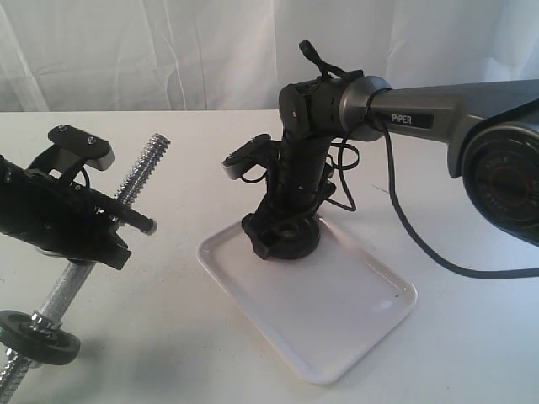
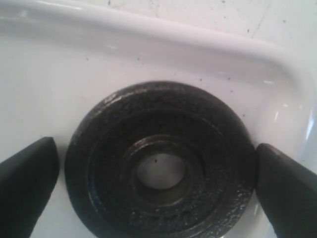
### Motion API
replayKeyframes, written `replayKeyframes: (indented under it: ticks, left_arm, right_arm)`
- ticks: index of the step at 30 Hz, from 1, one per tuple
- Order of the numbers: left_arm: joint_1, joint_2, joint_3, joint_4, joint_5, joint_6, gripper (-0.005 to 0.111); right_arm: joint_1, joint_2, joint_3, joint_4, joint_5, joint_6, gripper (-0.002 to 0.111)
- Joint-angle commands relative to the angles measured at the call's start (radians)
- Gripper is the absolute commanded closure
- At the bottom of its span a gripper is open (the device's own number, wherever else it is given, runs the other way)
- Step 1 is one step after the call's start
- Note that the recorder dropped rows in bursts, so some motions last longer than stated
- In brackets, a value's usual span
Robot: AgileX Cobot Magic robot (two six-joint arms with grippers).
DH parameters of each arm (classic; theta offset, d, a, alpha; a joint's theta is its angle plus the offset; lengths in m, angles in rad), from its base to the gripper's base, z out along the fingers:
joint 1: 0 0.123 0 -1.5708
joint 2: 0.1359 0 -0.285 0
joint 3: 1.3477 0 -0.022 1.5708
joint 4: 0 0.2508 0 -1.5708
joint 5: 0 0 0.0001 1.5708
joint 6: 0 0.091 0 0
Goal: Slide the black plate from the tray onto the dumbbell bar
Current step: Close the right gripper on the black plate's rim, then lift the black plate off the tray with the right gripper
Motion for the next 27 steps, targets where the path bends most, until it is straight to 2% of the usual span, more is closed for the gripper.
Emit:
replayKeyframes:
  ticks: [1,5,7,9,10,12,14,15,16,18,19,23,27]
  left_arm:
    - [-0.002,-0.051,-0.028,-0.053,-0.086,-0.003,0.107]
    - [-0.002,-0.051,-0.028,-0.053,-0.086,-0.003,0.107]
    - [-0.002,-0.051,-0.028,-0.053,-0.086,-0.003,0.107]
    - [-0.002,-0.051,-0.028,-0.053,-0.088,-0.003,0.107]
    - [-0.002,-0.051,-0.028,-0.053,-0.088,-0.003,0.107]
    - [-0.002,-0.051,-0.028,-0.053,-0.088,-0.003,0.107]
    - [-0.002,-0.051,-0.028,-0.053,-0.088,-0.003,0.107]
    - [-0.002,-0.051,-0.028,-0.053,-0.088,-0.003,0.107]
    - [-0.002,-0.051,-0.028,-0.053,-0.088,-0.003,0.107]
    - [-0.002,-0.051,-0.028,-0.053,-0.088,-0.003,0.107]
    - [-0.002,-0.051,-0.028,-0.053,-0.088,-0.003,0.107]
    - [-0.002,-0.051,-0.028,-0.053,-0.088,-0.003,0.107]
    - [-0.002,-0.051,-0.028,-0.035,-0.089,-0.003,0.107]
  right_arm:
    - [0.0,0.009,0.0,-0.011,0.038,-0.004,0.003]
    - [0.0,0.009,0.0,-0.057,0.038,0.003,0.003]
    - [0.0,0.009,0.0,-0.108,0.038,0.049,0.007]
    - [0.0,0.009,0.0,-0.126,0.032,0.069,0.022]
    - [0.0,0.009,0.0,-0.126,0.014,0.075,0.034]
    - [0.0,0.009,0.0,-0.081,-0.002,0.075,0.047]
    - [0.0,0.009,0.0,-0.032,-0.005,0.073,0.047]
    - [0.0,0.009,0.0,-0.019,-0.005,0.075,0.05]
    - [0.0,0.009,0.0,-0.019,-0.003,0.085,0.057]
    - [0.0,0.009,0.0,-0.019,0.019,0.112,0.094]
    - [0.0,0.009,0.0,-0.019,0.031,0.112,0.107]
    - [0.0,0.009,0.0,-0.005,0.073,0.11,0.108]
    - [-0.011,-0.014,-0.021,0.138,0.153,0.074,0.108]
